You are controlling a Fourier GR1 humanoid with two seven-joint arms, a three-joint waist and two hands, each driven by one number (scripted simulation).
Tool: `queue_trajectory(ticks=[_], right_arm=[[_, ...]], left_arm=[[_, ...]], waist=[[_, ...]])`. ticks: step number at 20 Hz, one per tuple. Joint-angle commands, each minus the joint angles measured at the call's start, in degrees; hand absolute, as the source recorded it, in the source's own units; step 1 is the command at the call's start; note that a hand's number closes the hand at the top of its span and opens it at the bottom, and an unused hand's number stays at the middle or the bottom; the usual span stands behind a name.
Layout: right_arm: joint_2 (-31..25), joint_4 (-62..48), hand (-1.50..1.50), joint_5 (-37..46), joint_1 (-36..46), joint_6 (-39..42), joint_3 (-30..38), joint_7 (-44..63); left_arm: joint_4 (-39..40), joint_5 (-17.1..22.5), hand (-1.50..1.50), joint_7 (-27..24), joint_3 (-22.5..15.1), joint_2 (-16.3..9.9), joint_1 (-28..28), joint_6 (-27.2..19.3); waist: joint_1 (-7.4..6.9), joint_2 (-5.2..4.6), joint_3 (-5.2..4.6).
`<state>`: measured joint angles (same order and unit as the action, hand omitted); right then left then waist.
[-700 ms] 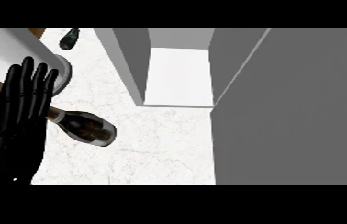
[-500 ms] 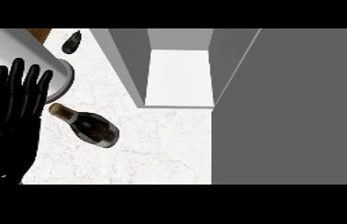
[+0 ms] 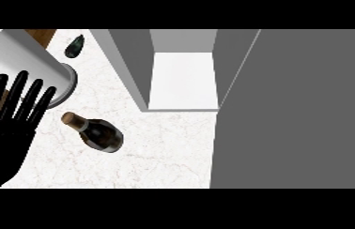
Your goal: Pick up the wine, place it into the cabinet and close the cabinet
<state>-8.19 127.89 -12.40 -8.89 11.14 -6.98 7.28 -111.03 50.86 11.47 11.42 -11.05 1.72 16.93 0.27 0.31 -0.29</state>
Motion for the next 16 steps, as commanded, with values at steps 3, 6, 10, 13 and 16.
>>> queue_trajectory(ticks=[3,6,10,13,16], right_arm=[[-1.12,11.46,-1.50,-4.81,-3.33,-1.57,-1.74,9.87],[-1.84,19.95,-1.50,-7.70,-8.62,-2.30,-2.26,13.99],[-2.50,19.07,-1.50,-10.59,-7.14,-1.78,-0.11,14.63],[-1.43,22.67,-1.50,-5.87,-6.57,-4.77,-3.71,17.90],[-2.31,24.38,-1.50,-9.18,-9.90,-2.97,-2.00,16.58]], left_arm=[[2.56,25.84,-1.50,13.27,11.46,-13.00,0.06,3.09],[3.99,33.18,-1.50,16.74,16.42,-16.78,1.80,2.41],[7.47,40.07,-1.50,21.48,21.26,-21.36,1.19,3.06],[5.94,42.11,-1.50,23.15,23.04,-20.38,4.28,4.86],[8.78,46.33,-1.50,25.30,26.05,-25.34,0.74,-0.21]], waist=[[-0.62,0.17,0.13],[-0.18,0.20,0.21],[-0.32,-0.06,0.26],[-0.53,0.04,0.21],[0.20,0.14,0.27]])
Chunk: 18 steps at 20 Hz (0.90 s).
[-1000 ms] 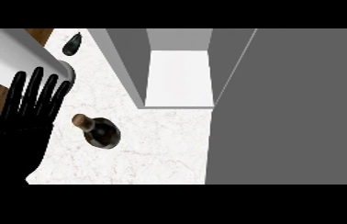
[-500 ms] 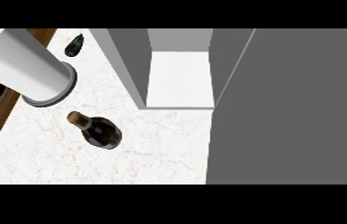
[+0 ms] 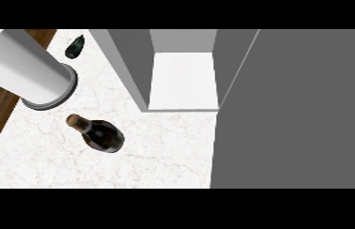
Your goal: Pick up the wine, place it into the cabinet and close the cabinet
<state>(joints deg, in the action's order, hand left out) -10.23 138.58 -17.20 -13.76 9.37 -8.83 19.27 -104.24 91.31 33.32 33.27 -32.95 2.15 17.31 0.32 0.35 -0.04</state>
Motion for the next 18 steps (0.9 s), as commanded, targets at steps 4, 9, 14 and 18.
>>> queue_trajectory(ticks=[4,9,14,18], right_arm=[[-0.60,13.91,-1.50,-4.39,-6.85,-0.06,-0.78,3.54],[-1.11,16.72,-1.50,-3.50,-3.55,-4.05,-2.07,9.48],[-1.54,16.22,-1.50,-5.30,-0.69,-4.88,-0.07,10.12],[-2.71,16.80,-1.50,-6.89,-1.63,-3.41,1.08,9.40]], left_arm=[[2.71,3.56,-1.50,3.20,4.05,-2.65,-0.20,0.00],[1.86,3.52,-1.50,3.33,4.98,-2.25,0.73,-2.52],[6.55,5.07,-1.50,4.77,8.22,-5.46,-0.80,-1.78],[8.87,2.33,-1.50,2.99,7.79,-4.07,-2.22,0.74]], waist=[[0.49,-0.03,0.04],[0.28,-0.03,0.01],[0.48,-0.13,-0.01],[1.23,-0.17,-0.01]])
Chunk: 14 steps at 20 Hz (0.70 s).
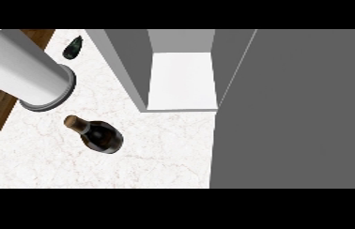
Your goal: Pick up the wine, place it into the cabinet and close the cabinet
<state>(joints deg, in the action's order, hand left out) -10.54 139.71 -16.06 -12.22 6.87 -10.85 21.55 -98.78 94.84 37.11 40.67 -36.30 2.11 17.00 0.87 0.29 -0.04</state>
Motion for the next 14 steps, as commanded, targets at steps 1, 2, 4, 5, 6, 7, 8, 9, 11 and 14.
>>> queue_trajectory(ticks=[1,2,4,5,6,7,8,9,11,14], right_arm=[[-1.44,15.10,-1.50,-5.94,-7.02,0.20,1.49,3.95],[-1.51,16.15,-1.50,-6.67,-3.78,-1.61,1.57,7.07],[1.43,13.30,-1.50,-3.22,-6.26,-1.76,-1.68,2.81],[-1.12,12.30,-1.50,-7.76,-6.39,1.13,2.49,2.15],[0.65,14.00,-1.50,-4.69,-5.06,-2.22,-0.31,4.85],[-0.79,12.94,-1.50,-7.41,-5.95,0.39,1.72,3.26],[0.04,11.31,-1.50,-7.57,-3.19,-0.52,2.40,3.22],[-0.57,13.85,-1.50,-8.61,-3.05,-1.34,2.74,5.84],[-0.98,12.75,-1.50,-7.87,-2.55,-0.59,2.78,5.40],[0.35,11.25,-1.50,-6.60,-2.39,-0.41,1.18,4.62]], left_arm=[[2.88,-2.37,-1.50,-0.76,-0.40,-0.03,-1.61,0.76],[3.45,-1.51,-1.50,0.18,1.14,-0.06,0.12,1.94],[7.62,-6.42,-1.50,-1.44,-0.43,0.45,-1.12,4.66],[6.13,-9.39,-1.50,-3.19,-2.61,2.98,-1.06,4.53],[5.83,-8.51,-1.50,-1.52,-1.37,0.62,-0.46,3.44],[6.87,-12.10,-1.50,-3.91,-4.10,2.99,-2.28,4.83],[8.57,-11.39,-1.50,-3.22,-3.53,0.41,-4.47,3.98],[9.60,-13.52,-1.50,-3.85,-4.51,2.56,-2.97,7.68],[10.40,-16.79,-1.50,-5.13,-7.24,5.02,-3.64,9.45],[12.81,-21.52,-1.50,-8.33,-9.08,6.99,-6.58,10.07]], waist=[[0.66,-0.03,0.04],[0.14,0.01,-0.02],[0.72,-0.11,-0.02],[0.70,-0.18,0.04],[0.23,-0.10,0.00],[0.80,-0.21,0.03],[0.45,-0.27,0.02],[0.83,-0.26,-0.04],[0.84,-0.28,-0.03],[0.68,-0.28,-0.01]])
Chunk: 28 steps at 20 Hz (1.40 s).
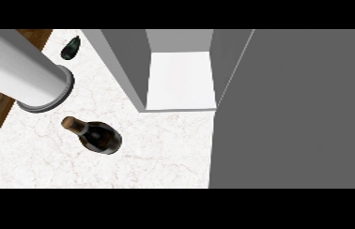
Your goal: Pick up the wine, place it into the cabinet and close the cabinet
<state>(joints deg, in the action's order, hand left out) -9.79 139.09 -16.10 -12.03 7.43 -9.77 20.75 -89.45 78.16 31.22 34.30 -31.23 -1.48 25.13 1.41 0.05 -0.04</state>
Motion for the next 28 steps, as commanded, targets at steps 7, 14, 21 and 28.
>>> queue_trajectory(ticks=[7,14,21,28], right_arm=[[1.06,6.43,-1.50,-6.94,-4.23,2.42,1.79,-1.06],[0.96,4.72,-1.50,-6.76,-5.87,4.67,3.41,-3.27],[2.17,7.99,-1.50,-5.06,-6.11,3.77,-0.40,-0.21],[1.38,6.56,-1.50,-8.07,-10.34,7.93,3.74,-4.76]], left_arm=[[11.52,-16.55,-1.50,-7.92,-7.36,6.30,-6.23,6.90],[19.50,-33.27,-1.50,-21.76,-7.73,10.84,-8.56,7.13],[36.45,-41.17,-1.50,-31.99,-8.50,10.59,-13.55,12.58],[43.99,-47.75,-1.50,-38.51,-11.60,12.98,-15.37,14.38]], waist=[[0.04,-0.12,0.03],[-0.16,-0.15,0.02],[0.12,-0.22,-0.08],[0.25,-0.14,-0.02]])
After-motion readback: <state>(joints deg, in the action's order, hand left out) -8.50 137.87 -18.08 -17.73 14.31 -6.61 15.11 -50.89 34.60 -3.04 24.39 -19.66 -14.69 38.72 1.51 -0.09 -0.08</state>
